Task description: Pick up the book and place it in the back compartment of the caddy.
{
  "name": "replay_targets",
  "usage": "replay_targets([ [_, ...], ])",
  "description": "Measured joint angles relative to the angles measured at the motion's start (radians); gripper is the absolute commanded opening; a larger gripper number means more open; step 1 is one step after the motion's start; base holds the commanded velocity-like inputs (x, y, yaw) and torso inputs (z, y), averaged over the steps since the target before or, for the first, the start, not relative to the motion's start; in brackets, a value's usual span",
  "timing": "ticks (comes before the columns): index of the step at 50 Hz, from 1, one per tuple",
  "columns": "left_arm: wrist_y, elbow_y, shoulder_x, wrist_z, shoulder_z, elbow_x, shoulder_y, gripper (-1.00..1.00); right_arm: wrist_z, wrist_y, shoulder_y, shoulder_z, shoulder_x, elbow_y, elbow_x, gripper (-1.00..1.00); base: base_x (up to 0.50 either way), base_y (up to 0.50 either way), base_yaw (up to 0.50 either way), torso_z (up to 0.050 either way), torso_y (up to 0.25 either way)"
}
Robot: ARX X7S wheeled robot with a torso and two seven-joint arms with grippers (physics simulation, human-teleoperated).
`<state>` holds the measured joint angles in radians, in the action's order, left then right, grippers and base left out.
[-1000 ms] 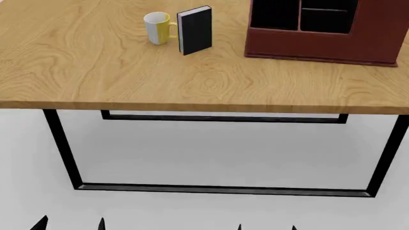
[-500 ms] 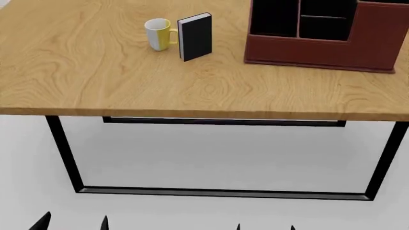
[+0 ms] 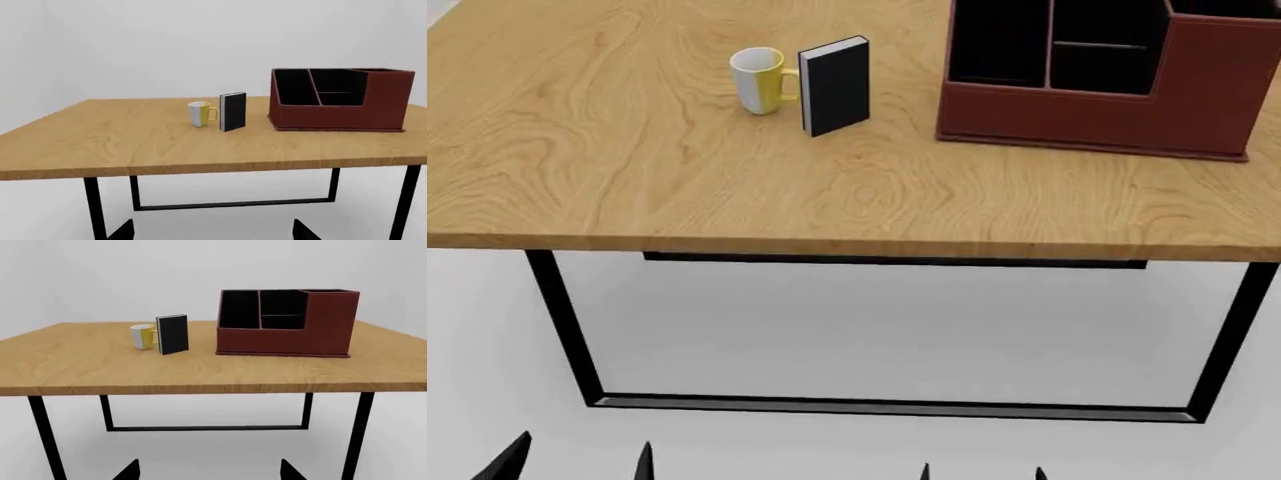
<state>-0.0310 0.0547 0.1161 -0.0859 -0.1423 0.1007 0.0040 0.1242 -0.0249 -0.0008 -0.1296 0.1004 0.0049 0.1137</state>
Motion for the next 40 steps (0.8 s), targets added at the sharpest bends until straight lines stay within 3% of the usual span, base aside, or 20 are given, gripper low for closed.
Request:
replay_targets([
  [8,0.011,0.015,0.010,-0.008,-0.008,0.005,-0.004,1.00,0.016,0.020,-0.005,-0.003,0.013,-0.039,0.010,1.00,0.00,0.00,0.00,0.048,0.000],
  [40,0.293,0.200,0.092,-0.007,0.010,0.101,-0.118,1.00,0.159,0.346,0.052,0.127,0.126,-0.584,0.070,1.00,0.00,0.00,0.00,0.000,0.000],
])
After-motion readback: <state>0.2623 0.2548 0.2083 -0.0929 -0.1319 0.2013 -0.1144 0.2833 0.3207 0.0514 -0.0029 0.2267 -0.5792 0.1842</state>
